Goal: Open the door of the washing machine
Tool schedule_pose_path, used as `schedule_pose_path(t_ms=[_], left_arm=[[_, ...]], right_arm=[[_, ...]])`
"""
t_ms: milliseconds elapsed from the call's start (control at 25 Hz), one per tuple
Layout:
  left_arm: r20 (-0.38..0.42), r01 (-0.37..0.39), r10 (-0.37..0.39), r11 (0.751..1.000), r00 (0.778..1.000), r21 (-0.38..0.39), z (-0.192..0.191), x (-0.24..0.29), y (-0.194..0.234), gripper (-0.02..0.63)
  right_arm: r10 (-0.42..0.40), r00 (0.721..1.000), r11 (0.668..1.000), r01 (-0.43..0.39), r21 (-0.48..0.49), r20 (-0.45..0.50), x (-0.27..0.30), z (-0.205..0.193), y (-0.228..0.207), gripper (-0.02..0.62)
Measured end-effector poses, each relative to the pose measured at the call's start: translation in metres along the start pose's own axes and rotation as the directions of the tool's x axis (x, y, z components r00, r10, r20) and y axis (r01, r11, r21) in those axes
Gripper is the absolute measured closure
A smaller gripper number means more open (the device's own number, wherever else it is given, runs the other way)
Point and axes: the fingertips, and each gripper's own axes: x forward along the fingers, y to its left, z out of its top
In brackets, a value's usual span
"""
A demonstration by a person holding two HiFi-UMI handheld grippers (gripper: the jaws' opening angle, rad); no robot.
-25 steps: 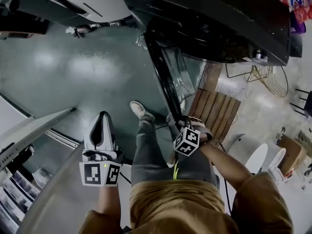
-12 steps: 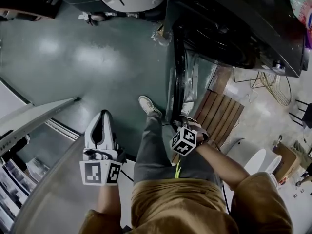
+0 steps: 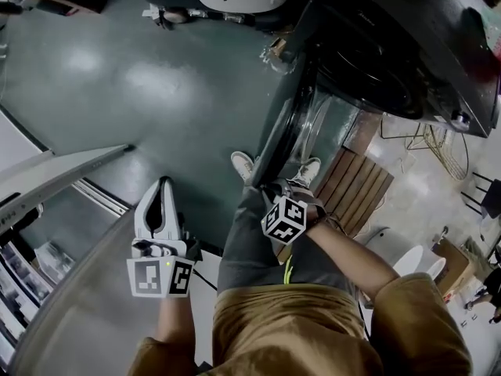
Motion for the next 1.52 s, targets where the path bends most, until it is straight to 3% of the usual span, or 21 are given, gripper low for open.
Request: schedule_pose_path(t_ms=[320,760,1520], left_arm=[[0.019,-0.065,0.066,0.997,0.998,-0.034,0.003,-0.013,0.036,0.545],[0.029,-0.100,0.102,0.992,0.994,-0.076,0.007,-0.011,0.071,0.545],[0.016,-0.123,0.125,0.986,0.992,-0.110,0.005,-0.002,0.117,0.545]], right_arm=[[0.010,0.999,0.997,-0.007,-0.074,0.044,0.012,0.054,-0.004,0.535],[-0.091,0.992,0.987,0.101,-0.125,0.088,0.020,0.128,-0.075,0.534],[-0.217,0.967,0.967,0.232,-0.106,0.135,0.031,0.213,-0.162,0.532]])
